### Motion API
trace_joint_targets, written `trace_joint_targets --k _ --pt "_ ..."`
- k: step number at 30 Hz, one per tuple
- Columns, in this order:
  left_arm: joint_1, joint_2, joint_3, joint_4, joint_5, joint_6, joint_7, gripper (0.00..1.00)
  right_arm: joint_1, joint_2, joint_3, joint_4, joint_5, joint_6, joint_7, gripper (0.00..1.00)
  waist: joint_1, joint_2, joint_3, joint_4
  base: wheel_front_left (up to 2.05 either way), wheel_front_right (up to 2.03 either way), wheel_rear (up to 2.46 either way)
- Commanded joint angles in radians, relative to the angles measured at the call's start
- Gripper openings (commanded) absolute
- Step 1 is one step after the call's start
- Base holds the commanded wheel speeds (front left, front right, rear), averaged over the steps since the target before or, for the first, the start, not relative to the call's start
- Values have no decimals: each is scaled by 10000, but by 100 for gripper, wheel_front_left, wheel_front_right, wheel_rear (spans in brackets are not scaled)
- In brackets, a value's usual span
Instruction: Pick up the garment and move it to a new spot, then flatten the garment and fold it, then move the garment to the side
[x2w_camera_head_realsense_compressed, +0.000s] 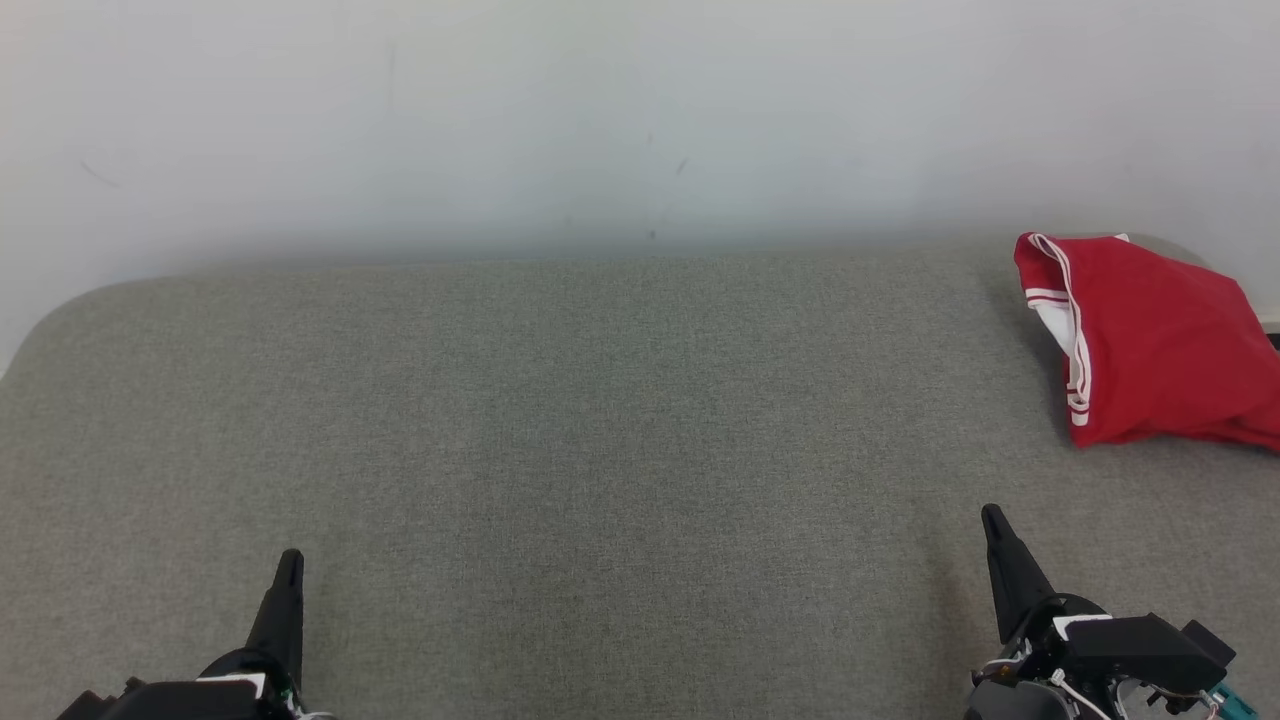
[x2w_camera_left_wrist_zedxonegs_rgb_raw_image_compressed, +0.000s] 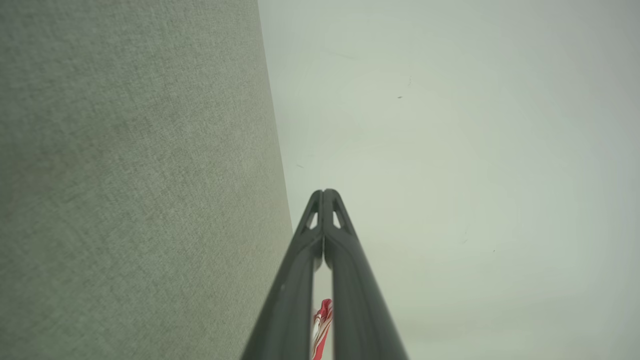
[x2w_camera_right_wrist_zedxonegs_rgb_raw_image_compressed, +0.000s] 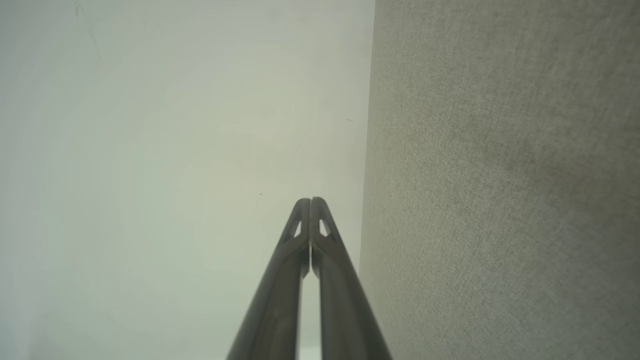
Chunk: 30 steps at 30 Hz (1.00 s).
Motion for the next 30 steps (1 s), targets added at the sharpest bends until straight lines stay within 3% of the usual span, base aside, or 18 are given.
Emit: trace_joint_targets --k 1,30 --pt "-100 -17 25 13 -54 -28 5 0 -49 45 -4 2 13 -21 36 0 1 0 0 0 0 0 0" --pt "-97 -17 25 11 -55 -29 2 0 -48 44 0 0 16 -21 31 0 1 0 0 0 0 0 0"
